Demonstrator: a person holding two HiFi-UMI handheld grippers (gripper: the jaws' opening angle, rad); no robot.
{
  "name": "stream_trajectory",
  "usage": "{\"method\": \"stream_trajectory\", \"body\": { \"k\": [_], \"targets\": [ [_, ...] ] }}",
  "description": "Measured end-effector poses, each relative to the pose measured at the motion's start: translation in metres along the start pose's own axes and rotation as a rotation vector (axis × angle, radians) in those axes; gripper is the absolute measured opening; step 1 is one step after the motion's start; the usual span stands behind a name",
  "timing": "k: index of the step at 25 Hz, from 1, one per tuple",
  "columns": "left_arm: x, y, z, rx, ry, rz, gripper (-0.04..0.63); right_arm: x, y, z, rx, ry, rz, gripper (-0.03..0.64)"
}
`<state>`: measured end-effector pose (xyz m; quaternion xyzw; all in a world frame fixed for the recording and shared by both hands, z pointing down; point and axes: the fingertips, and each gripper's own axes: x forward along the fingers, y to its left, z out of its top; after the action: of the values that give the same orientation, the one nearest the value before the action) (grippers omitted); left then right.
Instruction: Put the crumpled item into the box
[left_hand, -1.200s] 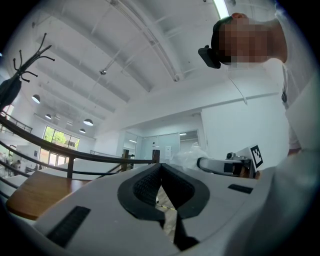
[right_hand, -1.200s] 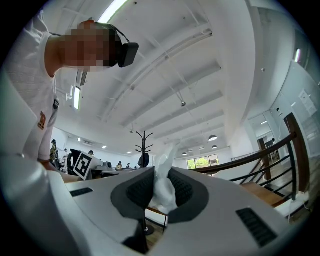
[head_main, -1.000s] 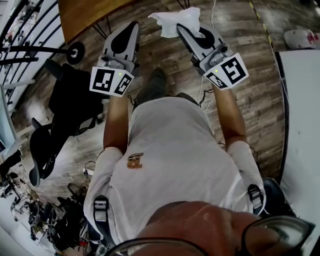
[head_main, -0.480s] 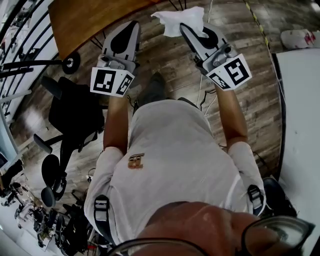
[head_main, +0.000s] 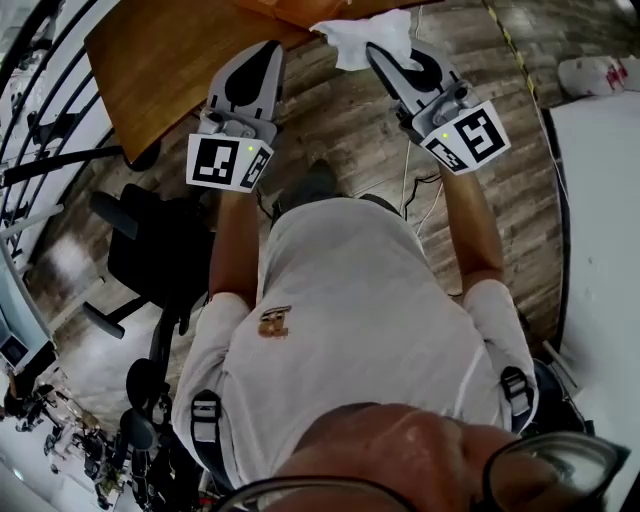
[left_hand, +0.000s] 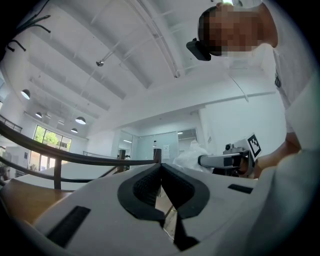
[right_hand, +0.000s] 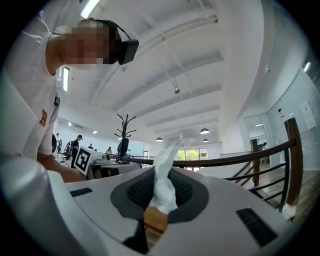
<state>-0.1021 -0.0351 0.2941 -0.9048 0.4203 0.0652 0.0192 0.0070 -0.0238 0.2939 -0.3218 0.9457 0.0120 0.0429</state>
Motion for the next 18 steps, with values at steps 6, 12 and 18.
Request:
{"method": "stream_trajectory", "body": {
  "k": [6, 12, 18],
  "targets": [
    [0.038, 0.054, -0.015, -0.001, 0.002, -0.022, 0.02, 0.056, -0.041, -0.019, -0.022, 0.074, -0.001, 0.063],
    [0.075, 0.102, -0.027, -0.007, 0.015, -0.038, 0.02, 0.105, -0.085, -0.036, -0.03, 0.149, -0.009, 0.063],
    [0.106, 0.134, -0.027, -0.01, 0.028, -0.039, 0.02, 0.14, -0.121, -0.044, -0.039, 0.229, 0.001, 0.063]
  ]
}}
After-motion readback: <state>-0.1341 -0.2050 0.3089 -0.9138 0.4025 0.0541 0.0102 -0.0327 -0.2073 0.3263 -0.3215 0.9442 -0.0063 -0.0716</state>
